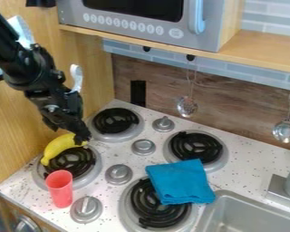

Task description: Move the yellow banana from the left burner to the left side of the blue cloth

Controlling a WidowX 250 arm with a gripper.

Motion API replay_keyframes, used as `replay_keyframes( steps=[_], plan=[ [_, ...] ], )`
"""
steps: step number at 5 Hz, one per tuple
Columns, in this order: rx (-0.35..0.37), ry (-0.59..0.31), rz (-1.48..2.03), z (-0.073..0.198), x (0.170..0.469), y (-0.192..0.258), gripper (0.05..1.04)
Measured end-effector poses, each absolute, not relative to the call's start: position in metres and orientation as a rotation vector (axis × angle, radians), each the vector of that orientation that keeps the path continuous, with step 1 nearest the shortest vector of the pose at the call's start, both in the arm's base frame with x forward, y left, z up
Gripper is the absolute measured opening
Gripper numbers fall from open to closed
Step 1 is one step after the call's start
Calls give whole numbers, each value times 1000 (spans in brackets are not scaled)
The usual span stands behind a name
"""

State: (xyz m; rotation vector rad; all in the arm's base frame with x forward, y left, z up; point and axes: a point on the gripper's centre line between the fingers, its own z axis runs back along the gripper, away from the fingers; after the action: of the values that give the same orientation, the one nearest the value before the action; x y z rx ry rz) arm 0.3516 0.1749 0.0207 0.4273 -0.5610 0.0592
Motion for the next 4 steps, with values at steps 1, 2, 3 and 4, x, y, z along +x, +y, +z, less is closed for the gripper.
replay_keyframes(
  steps=[1, 2, 3, 4],
  plan=[
    [424, -560, 49, 14, 356, 192, 1001],
    [392, -523, 22, 1, 358, 207, 1001],
    [369, -485, 37, -14, 361, 216, 1001],
    [359, -459, 41, -23, 366, 219, 1001]
  ],
)
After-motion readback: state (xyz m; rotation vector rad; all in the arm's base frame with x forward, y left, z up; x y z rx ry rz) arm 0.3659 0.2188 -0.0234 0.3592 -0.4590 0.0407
